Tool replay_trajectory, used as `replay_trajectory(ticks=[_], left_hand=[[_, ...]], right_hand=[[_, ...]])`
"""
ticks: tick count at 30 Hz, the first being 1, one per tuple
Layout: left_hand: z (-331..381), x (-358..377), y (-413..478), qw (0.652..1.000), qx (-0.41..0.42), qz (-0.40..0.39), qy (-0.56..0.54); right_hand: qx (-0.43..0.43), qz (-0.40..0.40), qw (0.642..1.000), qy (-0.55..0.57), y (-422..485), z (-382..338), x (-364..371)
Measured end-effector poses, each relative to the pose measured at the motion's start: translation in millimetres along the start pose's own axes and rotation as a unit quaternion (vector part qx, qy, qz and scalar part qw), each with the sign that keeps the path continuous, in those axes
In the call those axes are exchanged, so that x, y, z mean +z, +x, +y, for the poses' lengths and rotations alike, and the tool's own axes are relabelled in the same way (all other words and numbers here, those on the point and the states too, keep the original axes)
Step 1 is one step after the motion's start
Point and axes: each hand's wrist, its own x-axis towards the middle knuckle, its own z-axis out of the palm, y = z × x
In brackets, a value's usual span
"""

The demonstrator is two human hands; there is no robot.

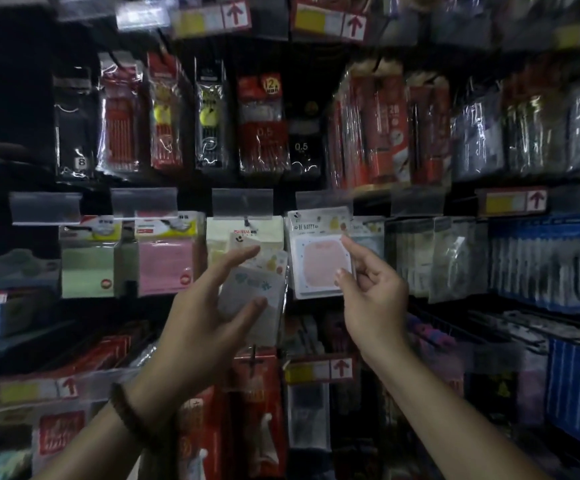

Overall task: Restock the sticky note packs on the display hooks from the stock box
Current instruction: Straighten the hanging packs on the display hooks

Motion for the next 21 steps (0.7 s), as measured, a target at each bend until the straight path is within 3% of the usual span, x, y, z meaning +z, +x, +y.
replay_trajectory(ticks=[4,11,18,21], left_hand=[[-6.7,-1.4,5.7,1.000,-0.014,-0.008,-0.018],[-10.5,-1.6,-4.7,0.998,0.010,0.054,-0.025],[-11.3,0.6,-1.3,0.998,0.003,0.023,-0.055],[-10.9,5.5,0.0,0.997,-0.007,-0.032,-0.073]], right_hand=[[-0.007,0.005,1.000,-0.006,6.2,3.7,1.2],[-0.031,-0.012,0.998,-0.061,16.9,3.3,-2.9],[-0.002,-0.020,0.986,-0.168,29.0,7.3,0.8],[-0.002,-0.028,0.974,-0.226,35.1,11.9,8.3]])
